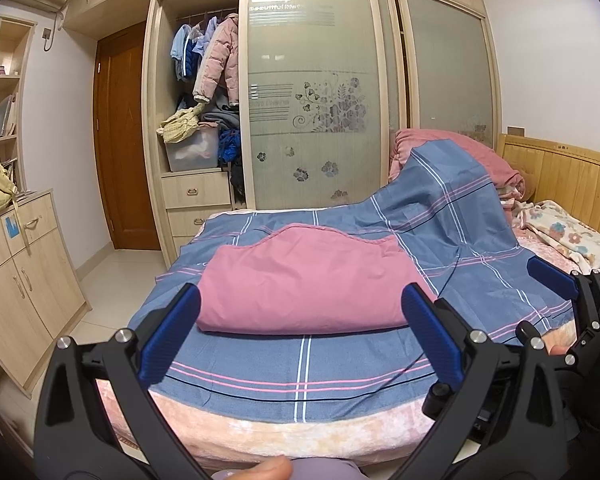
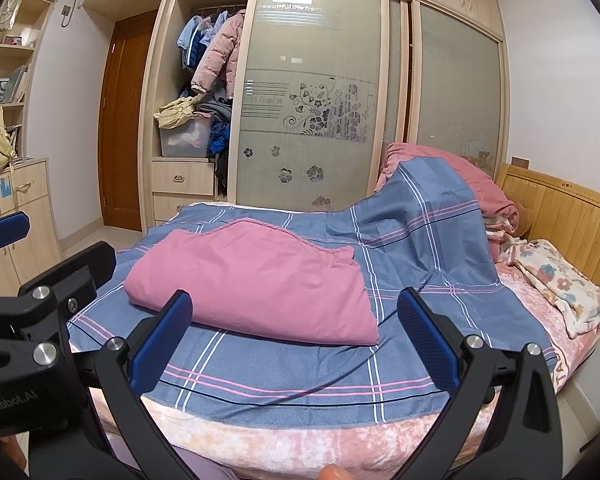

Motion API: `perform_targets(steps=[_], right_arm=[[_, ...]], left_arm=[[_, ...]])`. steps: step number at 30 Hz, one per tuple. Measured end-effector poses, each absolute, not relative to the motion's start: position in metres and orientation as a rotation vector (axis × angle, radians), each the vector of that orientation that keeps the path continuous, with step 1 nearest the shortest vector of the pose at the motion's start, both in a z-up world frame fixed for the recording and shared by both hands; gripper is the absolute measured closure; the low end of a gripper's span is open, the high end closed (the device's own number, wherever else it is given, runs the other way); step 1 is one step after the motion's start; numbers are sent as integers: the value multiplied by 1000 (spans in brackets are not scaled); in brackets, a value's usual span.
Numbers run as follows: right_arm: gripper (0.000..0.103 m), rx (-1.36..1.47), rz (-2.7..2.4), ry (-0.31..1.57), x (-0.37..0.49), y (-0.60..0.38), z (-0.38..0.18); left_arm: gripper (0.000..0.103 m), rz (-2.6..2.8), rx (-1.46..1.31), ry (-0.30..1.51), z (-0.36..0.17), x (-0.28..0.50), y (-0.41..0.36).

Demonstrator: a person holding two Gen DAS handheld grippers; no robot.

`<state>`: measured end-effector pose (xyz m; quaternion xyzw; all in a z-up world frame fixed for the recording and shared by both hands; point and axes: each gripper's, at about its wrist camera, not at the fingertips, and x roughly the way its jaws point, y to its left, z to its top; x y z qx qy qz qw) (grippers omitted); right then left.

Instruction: Fold large clothes

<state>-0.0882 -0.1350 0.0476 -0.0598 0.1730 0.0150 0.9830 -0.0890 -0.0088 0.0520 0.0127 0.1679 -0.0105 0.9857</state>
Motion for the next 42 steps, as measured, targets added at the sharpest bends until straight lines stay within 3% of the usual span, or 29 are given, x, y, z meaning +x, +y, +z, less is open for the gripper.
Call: perform_targets(steps=[42], right_arm=[[1,-131,43,367,-84,-140,43]], left_arm=[[2,-22,43,357,44,-82,-13]])
